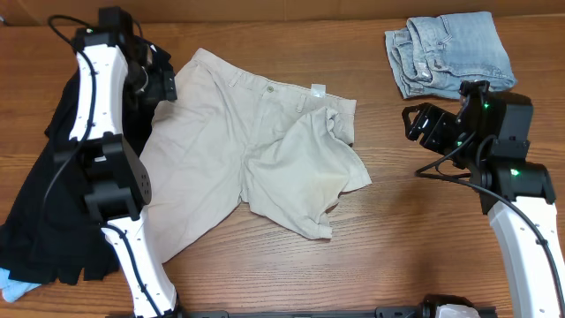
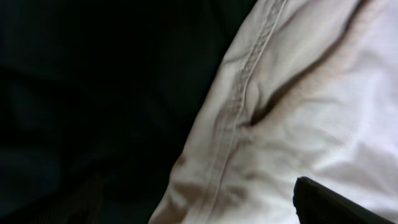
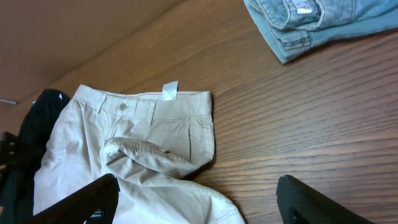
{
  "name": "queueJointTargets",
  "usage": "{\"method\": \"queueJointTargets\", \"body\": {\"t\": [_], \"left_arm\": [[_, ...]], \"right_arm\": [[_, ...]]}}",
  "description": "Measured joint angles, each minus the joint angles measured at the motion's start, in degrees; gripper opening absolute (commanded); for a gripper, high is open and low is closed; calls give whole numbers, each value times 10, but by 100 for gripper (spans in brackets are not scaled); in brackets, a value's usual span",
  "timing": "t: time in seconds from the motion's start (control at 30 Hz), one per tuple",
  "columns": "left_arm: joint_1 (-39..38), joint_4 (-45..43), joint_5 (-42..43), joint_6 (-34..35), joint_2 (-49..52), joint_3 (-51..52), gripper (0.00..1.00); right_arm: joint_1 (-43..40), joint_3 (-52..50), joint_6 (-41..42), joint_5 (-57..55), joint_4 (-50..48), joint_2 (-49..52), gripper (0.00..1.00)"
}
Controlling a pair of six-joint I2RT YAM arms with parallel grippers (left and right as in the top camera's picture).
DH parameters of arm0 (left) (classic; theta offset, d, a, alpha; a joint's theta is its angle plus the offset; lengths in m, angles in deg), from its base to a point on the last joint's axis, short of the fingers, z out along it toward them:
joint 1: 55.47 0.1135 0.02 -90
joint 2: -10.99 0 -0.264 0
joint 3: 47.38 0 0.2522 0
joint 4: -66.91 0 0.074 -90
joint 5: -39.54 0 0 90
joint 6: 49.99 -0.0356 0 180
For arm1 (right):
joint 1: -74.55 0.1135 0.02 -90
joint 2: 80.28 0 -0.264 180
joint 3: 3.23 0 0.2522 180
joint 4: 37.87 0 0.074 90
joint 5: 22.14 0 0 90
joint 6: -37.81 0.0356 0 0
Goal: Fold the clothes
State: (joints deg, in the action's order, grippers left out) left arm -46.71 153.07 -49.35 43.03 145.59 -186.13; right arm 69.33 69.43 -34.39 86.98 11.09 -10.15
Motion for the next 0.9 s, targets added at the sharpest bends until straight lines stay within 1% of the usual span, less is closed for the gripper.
{"method": "queueJointTargets", "body": {"t": [0.17,0.4,0.8,0.9], "left_arm": [[0,-48,1,0,0,57,100],[24,-86,9,0,0,85,100],[95,-120,123,0,0,85,99],[106,-125,158,-8,0,85,96]], "right_arm": [[0,0,0,1,0,12,85],[0,0,0,2,0,32,85],[0,0,0,2,-8,37,85],[0,0,0,2,-13,37,85]]}}
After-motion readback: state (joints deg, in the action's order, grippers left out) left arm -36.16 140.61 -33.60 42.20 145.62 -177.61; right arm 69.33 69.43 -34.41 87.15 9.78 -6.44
